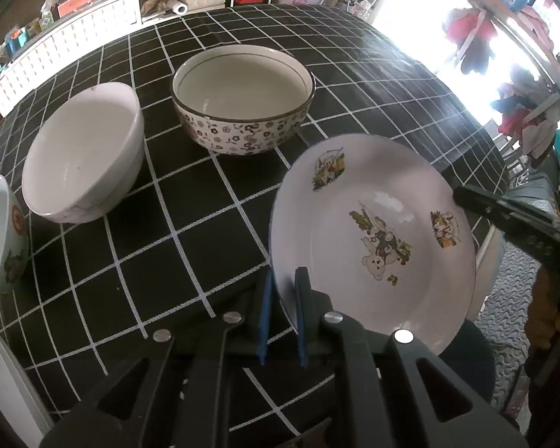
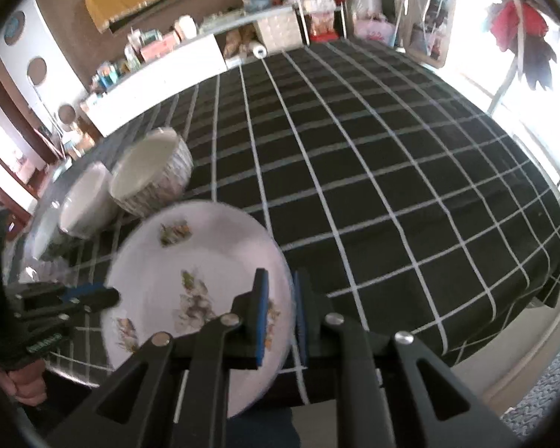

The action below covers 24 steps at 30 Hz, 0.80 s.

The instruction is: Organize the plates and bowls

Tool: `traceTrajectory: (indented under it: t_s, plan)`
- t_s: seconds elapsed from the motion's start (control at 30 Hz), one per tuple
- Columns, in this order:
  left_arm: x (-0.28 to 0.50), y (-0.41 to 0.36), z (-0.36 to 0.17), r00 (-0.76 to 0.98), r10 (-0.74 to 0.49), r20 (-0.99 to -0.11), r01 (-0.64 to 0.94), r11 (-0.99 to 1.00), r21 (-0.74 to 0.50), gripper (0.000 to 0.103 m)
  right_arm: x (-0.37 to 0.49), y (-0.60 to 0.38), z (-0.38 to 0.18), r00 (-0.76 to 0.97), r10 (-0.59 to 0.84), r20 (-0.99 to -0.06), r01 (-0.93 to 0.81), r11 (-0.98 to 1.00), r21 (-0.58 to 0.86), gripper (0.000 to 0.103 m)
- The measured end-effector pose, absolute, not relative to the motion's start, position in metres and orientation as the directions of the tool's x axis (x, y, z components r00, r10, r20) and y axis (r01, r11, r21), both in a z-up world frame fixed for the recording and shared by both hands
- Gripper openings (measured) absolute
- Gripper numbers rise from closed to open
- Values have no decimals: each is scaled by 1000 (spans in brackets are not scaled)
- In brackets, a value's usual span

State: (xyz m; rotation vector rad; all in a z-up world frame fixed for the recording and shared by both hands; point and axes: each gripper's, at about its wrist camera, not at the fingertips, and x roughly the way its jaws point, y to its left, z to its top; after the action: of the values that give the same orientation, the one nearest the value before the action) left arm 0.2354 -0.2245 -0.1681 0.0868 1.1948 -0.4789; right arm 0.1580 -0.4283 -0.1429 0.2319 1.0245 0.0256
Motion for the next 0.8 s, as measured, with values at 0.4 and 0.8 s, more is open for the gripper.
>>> traceTrajectory:
  t_s: [0.4,0.8]
  plan:
    - [232,-232,-172,304,-282,-910,409,901,-143,12,158,-419,-158,482,129,-867,99,975,200,17]
    - [223,-204,-173,307,-258,-916,351,925,-144,12,156,-385,-153,444,84,-892,105,984,145,19]
